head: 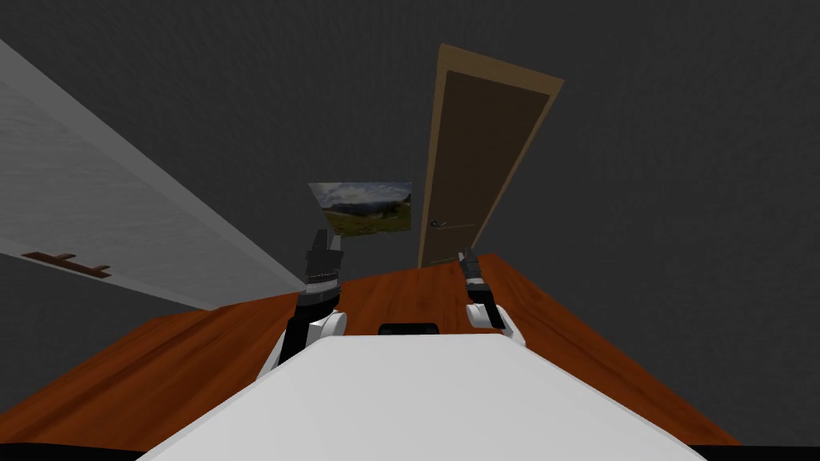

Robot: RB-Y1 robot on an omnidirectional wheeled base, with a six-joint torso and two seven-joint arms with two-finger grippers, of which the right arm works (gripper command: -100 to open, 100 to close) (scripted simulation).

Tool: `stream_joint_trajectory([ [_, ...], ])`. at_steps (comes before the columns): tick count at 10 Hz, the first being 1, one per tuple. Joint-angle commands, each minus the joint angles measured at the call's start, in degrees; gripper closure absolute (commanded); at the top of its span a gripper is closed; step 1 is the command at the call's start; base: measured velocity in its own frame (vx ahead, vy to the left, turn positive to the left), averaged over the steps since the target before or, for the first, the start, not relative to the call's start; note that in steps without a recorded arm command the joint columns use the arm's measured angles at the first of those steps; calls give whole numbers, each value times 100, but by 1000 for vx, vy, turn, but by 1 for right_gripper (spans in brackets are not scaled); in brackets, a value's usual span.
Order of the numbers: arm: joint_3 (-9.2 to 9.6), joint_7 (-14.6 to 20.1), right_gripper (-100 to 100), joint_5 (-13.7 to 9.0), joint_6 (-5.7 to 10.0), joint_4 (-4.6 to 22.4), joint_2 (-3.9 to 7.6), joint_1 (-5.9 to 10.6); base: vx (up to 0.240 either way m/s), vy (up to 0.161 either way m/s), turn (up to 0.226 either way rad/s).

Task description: Pull the door open

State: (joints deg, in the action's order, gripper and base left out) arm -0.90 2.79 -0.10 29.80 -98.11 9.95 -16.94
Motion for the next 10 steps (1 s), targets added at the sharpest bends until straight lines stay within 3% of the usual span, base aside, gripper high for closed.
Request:
stream_joint_trajectory([
  [1, -40, 102, -100, 22, 82, 286, 76, 91, 93, -42, 89],
  [10, -217, 569, -100, 182, 449, 1772, 399, 580, 97, -31, 86],
])
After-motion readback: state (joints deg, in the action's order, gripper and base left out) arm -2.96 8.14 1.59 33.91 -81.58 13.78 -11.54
